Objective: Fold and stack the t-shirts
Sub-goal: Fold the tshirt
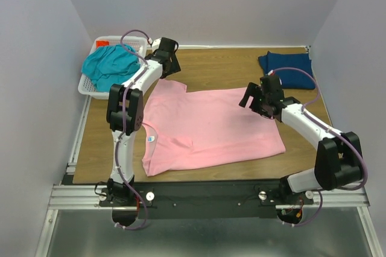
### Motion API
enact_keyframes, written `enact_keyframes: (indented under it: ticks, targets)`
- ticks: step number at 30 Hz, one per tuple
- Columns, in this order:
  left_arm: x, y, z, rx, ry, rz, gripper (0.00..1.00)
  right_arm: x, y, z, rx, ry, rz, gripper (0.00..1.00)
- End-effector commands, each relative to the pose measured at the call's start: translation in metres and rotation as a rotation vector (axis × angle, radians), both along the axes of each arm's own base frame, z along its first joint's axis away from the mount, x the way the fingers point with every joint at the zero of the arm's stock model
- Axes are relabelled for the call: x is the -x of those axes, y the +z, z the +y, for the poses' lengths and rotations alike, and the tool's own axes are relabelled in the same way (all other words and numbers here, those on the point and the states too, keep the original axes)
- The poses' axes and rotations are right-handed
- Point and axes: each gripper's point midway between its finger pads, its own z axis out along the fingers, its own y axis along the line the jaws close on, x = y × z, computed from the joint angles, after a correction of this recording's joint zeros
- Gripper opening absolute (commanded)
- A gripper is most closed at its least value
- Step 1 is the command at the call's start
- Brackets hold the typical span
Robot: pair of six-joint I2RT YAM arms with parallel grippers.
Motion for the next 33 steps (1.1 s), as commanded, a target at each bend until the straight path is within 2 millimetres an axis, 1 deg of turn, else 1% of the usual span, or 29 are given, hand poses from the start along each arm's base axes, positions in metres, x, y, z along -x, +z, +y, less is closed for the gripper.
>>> enact_keyframes:
  ticks: [1, 2, 3, 4, 6, 7, 10, 13, 15, 16, 17, 18, 21, 22, 23, 24, 25, 26, 28, 29, 30, 31, 32, 33]
  targets:
    - [-0.002, -0.028, 0.018, -0.091, 0.007, 0.091, 0.89, -0.007, 0.003, -0.004, 0.037, -0.003, -0.006, 1.00]
    - [-0.008, -0.026, 0.019, -0.090, 0.017, 0.081, 0.86, -0.007, 0.001, -0.005, 0.039, -0.005, -0.001, 1.00]
    - [-0.006, -0.032, 0.021, -0.101, 0.025, 0.102, 0.82, -0.007, 0.000, -0.006, 0.045, -0.004, 0.000, 1.00]
    - [-0.006, -0.040, 0.024, -0.118, 0.039, 0.115, 0.74, -0.008, -0.001, -0.008, 0.053, -0.007, 0.001, 1.00]
    - [-0.008, -0.047, 0.029, -0.130, 0.058, 0.114, 0.73, -0.007, -0.004, -0.008, 0.057, -0.005, 0.008, 1.00]
    - [-0.008, -0.055, 0.030, -0.127, 0.058, 0.126, 0.73, -0.006, -0.006, -0.008, 0.058, -0.003, 0.013, 1.00]
    - [-0.011, -0.066, 0.034, -0.129, 0.070, 0.140, 0.66, -0.004, -0.010, -0.008, 0.059, 0.003, 0.024, 1.00]
    - [-0.010, -0.075, 0.033, -0.130, 0.062, 0.160, 0.60, -0.003, -0.012, -0.010, 0.069, 0.000, 0.026, 1.00]
    - [-0.012, -0.077, 0.032, -0.127, 0.052, 0.159, 0.54, -0.004, -0.012, -0.013, 0.079, -0.009, 0.024, 1.00]
    - [-0.011, -0.080, 0.033, -0.134, 0.055, 0.165, 0.52, -0.004, -0.012, -0.014, 0.083, -0.011, 0.023, 1.00]
    - [-0.008, -0.083, 0.034, -0.138, 0.056, 0.179, 0.46, -0.005, -0.010, -0.015, 0.089, -0.016, 0.019, 1.00]
    - [-0.007, -0.084, 0.034, -0.139, 0.058, 0.182, 0.42, -0.005, -0.010, -0.017, 0.092, -0.022, 0.018, 1.00]
    - [-0.001, -0.089, 0.032, -0.128, 0.031, 0.192, 0.35, -0.008, -0.009, -0.020, 0.101, -0.032, 0.013, 1.00]
    - [0.000, -0.089, 0.032, -0.129, 0.030, 0.192, 0.26, -0.010, -0.008, -0.022, 0.106, -0.039, 0.009, 1.00]
    - [0.001, -0.089, 0.033, -0.134, 0.028, 0.197, 0.23, -0.014, -0.004, -0.024, 0.111, -0.050, -0.003, 1.00]
    - [0.002, -0.089, 0.034, -0.137, 0.030, 0.197, 0.17, -0.017, -0.001, -0.025, 0.115, -0.057, -0.010, 1.00]
    - [0.002, -0.089, 0.034, -0.138, 0.027, 0.197, 0.10, -0.020, 0.000, -0.026, 0.119, -0.063, -0.015, 1.00]
    - [0.001, -0.089, 0.032, -0.136, 0.004, 0.197, 0.00, -0.025, 0.003, -0.031, 0.138, -0.081, -0.025, 1.00]
    - [-0.002, -0.084, 0.030, -0.130, -0.005, 0.185, 0.00, -0.040, 0.006, -0.040, 0.152, -0.131, -0.032, 1.00]
    - [-0.003, -0.082, 0.029, -0.132, -0.017, 0.181, 0.00, -0.046, -0.002, -0.049, 0.173, -0.156, -0.011, 1.00]
    - [-0.002, -0.081, 0.029, -0.133, -0.018, 0.181, 0.00, -0.052, -0.003, -0.051, 0.181, -0.161, -0.009, 1.00]
    - [-0.002, -0.080, 0.028, -0.131, -0.021, 0.177, 0.00, -0.067, 0.010, -0.051, 0.182, -0.174, -0.039, 1.00]
    - [0.000, -0.075, 0.028, -0.129, -0.033, 0.173, 0.00, -0.074, 0.010, -0.058, 0.214, -0.191, -0.042, 1.00]
    - [-0.001, -0.071, 0.027, -0.125, -0.032, 0.155, 0.00, -0.083, 0.012, -0.058, 0.227, -0.191, -0.050, 1.00]
